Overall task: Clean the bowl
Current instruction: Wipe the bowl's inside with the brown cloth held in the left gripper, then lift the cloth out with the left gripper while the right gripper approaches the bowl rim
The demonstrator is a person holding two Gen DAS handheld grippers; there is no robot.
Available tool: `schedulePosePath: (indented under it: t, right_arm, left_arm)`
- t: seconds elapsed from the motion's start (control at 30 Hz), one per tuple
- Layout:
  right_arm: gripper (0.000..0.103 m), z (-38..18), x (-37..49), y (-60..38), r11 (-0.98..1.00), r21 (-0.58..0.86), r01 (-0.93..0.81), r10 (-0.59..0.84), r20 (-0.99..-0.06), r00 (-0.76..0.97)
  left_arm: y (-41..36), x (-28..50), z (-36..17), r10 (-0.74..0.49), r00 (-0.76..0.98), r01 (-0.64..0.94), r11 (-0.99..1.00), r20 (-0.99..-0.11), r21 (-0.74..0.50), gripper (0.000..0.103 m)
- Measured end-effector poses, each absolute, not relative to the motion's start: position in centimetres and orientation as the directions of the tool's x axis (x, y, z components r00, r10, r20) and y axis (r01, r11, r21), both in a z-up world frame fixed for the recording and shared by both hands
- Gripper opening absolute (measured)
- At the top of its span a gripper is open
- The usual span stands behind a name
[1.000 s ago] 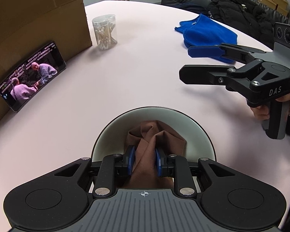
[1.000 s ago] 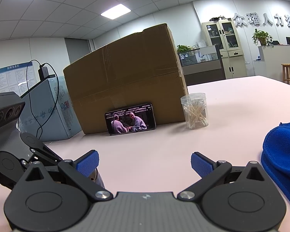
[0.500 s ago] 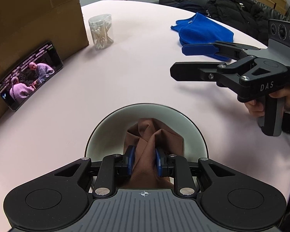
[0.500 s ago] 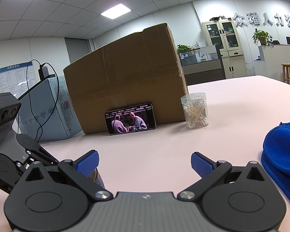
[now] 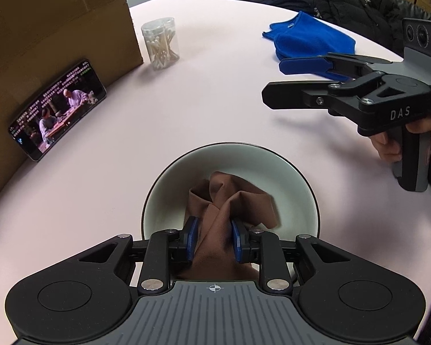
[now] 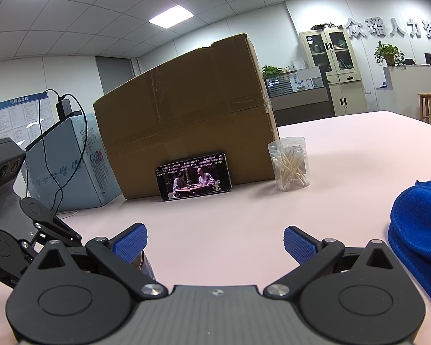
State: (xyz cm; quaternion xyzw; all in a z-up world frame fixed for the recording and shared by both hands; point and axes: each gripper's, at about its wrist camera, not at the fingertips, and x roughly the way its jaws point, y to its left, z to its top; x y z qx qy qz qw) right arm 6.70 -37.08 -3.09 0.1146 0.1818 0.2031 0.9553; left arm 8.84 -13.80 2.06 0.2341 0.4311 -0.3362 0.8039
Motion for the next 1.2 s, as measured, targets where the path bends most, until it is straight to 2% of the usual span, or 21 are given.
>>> schedulePosePath:
  t: [0.17,0.3,0.4,0.53,0.63,0.67,0.8,0.9,0.97,1.1,1.2]
  right_arm:
    - [0.103,-3.1,6.7,-37.1,0.892,0.292,-0.347,0.429,-0.3,0.852]
    - [0.103,-3.1,6.6,-37.1,0.892,0.291,-0.347,0.429,-0.299,0.853]
    - [0.103,-3.0,6.4,-37.3,0.891,0.291,-0.347,0.43,-0.299,0.852]
    - [0.103,-3.0,6.4,-37.3,0.891,0.292,-0.348,0.431,-0.301,0.851]
    - [0.103,-3.0,6.4,-37.3,0.891,0.292,-0.349,0.432,-0.302,0.85]
    - [0.103,-3.0,6.4,-37.3,0.89,0.293,-0.349,0.432,-0.302,0.849]
    - [0.103,-3.0,6.3,-37.4,0.888,0.296,-0.352,0.436,-0.303,0.847]
    - [0.103,-3.0,6.4,-37.4,0.886,0.3,-0.354,0.44,-0.303,0.845]
    - [0.103,-3.1,6.5,-37.4,0.884,0.303,-0.355,0.443,-0.305,0.843]
    - [0.103,-3.2,6.7,-37.3,0.878,0.31,-0.364,0.455,-0.308,0.836]
    - [0.103,-3.3,6.8,-37.2,0.86,0.323,-0.395,0.49,-0.306,0.816]
  left_arm:
    - [-14.2,8.8,2.2,-0.344,0.402,0.745,0.662,-0.848,0.084,0.043]
    - [-14.5,9.7,1.7,-0.347,0.388,0.73,0.682,-0.854,0.055,0.048]
    - [-14.6,10.3,1.6,-0.36,0.384,0.721,0.692,-0.85,0.032,0.049]
    - [-14.7,10.1,1.5,-0.385,0.367,0.733,0.68,-0.847,0.008,0.042]
    - [-14.5,9.9,1.4,-0.397,0.367,0.736,0.677,-0.841,0.002,0.03]
    - [-14.4,9.7,1.4,-0.396,0.373,0.735,0.678,-0.839,0.007,0.017]
    - [-13.3,9.2,1.7,-0.398,0.444,0.696,0.718,-0.803,0.029,0.014]
    - [-11.2,8.2,3.0,-0.453,0.53,0.641,0.768,-0.717,-0.011,0.014]
    - [-9.1,7.2,3.8,-0.492,0.602,0.586,0.807,-0.629,-0.072,0.014]
    - [-5.2,5.2,4.2,-0.489,0.716,0.473,0.865,-0.498,-0.168,0.014]
    - [-2.4,4.0,3.3,-0.48,0.767,0.385,0.875,-0.426,-0.293,0.014]
